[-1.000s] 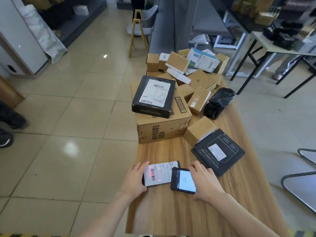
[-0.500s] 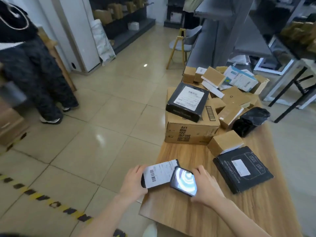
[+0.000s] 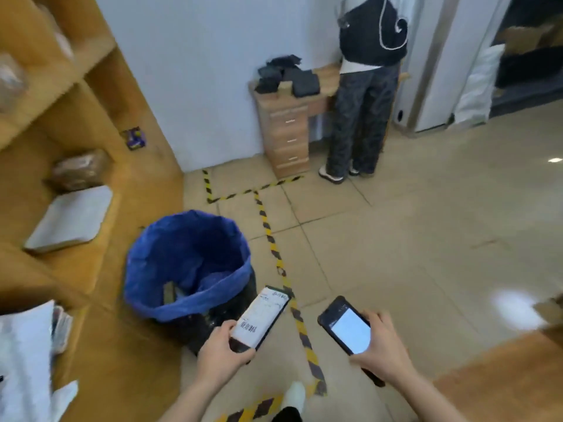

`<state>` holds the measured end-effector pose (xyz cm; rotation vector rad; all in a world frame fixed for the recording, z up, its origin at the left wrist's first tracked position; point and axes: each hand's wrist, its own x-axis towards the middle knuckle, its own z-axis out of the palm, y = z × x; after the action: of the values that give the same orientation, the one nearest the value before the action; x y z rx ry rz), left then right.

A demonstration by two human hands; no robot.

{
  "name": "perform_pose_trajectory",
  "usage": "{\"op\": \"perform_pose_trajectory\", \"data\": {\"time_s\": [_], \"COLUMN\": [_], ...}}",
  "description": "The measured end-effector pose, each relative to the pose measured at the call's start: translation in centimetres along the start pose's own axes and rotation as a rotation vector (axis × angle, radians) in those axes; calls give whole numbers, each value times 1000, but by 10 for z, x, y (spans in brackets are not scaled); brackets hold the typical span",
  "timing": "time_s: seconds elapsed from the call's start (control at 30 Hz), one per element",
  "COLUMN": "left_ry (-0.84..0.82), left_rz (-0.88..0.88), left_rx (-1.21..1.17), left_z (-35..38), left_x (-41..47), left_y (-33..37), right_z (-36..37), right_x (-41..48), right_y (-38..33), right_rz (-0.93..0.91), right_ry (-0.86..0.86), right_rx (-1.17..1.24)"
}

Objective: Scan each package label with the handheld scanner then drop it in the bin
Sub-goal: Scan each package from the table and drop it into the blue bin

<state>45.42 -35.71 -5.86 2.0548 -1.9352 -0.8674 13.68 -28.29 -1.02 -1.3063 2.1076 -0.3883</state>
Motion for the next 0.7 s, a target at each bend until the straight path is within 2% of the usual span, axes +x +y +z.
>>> {"op": "perform_pose_trajectory", "data": {"time_s": [0.1,0.27,0.53,0.7], "left_ry": [84,210,376,359], "left_rz": [-136,-240,-413,-492], "left_rx": [-44,-129,-237,-279], "left_z": [-19,-46,-121,-160], "left_x": [-1,20,158,244], "left_y": [-48,-100,-177,-213], "right_z": [29,76,145,176], "right_x": [20,60,160,219], "right_y": [-43,-104,-233,-310], "right_rz": [-120,-270,-265,-208], "right_ry": [-64,-168,-213,-209], "right_rx": [-5,-63,-48,-5]}}
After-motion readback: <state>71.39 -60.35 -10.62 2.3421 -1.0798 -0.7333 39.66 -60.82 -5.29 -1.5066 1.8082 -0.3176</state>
